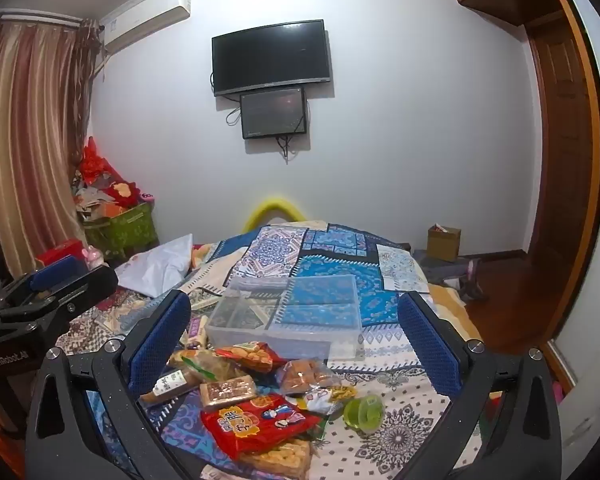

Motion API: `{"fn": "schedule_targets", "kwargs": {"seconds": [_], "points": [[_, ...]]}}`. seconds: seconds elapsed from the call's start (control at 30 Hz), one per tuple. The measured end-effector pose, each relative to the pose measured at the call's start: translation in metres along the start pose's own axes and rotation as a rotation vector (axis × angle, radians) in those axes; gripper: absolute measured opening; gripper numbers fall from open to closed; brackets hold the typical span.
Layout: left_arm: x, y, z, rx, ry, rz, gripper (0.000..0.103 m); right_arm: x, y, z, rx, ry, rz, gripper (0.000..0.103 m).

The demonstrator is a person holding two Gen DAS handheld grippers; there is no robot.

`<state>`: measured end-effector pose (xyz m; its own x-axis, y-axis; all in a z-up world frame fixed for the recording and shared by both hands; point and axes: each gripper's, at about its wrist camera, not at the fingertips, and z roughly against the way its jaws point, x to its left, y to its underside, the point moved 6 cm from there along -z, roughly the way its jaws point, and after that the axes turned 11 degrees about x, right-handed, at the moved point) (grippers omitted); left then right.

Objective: Organize snacks

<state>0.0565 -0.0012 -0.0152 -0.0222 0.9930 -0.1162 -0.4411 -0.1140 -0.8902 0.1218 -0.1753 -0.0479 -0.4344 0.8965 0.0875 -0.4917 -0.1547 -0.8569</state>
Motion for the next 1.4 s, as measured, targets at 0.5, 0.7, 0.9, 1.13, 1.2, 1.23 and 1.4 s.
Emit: {"fn": "schedule_targets", "kwargs": {"seconds": [0.5,0.7,0.9,1.13,1.2,1.23,1.4], "points": [[0.0044,-0.0048,0.0014,0.007,-0.007,0.014,0.103,0.0024,0.0003,-0.0004,-0.009,-0.016,-0.003,0.103],[0.0043,-0.0042,0.0025,0.004,-0.009,0.010,0.103,0.0026,-0.0016,-0.0007,-0.007,-0.015,-0.006,0.103],[0.0045,-0.0020,0.0004,0.005,-0.009,0.013,0.103,0.0042,-0.0015,0.0005,-0.012,-0.015,-0.008,0.103],[0.0051,-0.0006,-0.0004,0.005,-0.010,0.014,0.103,0.0033,-0.0044,0.0018,-0.012,-0.019,-0.010,0.103],[0.0058,0.0000,0.0000,0.004,-0.011,0.014,0.103,0.0028,-0.0046,0.0017,-0.012,-0.023,-0.010,0.103],[0.0061,0.0001,0.0002,0.004,-0.010,0.013,0.103,0.0031,-0.0048,0.0018,-0.013,-0.023,-0.010,0.103],[0.0059,0.0007,0.0009,0.003,-0.009,0.010,0.103,0.0032,-0.0064,0.0014,-0.016,-0.023,-0.010,0.103]]}}
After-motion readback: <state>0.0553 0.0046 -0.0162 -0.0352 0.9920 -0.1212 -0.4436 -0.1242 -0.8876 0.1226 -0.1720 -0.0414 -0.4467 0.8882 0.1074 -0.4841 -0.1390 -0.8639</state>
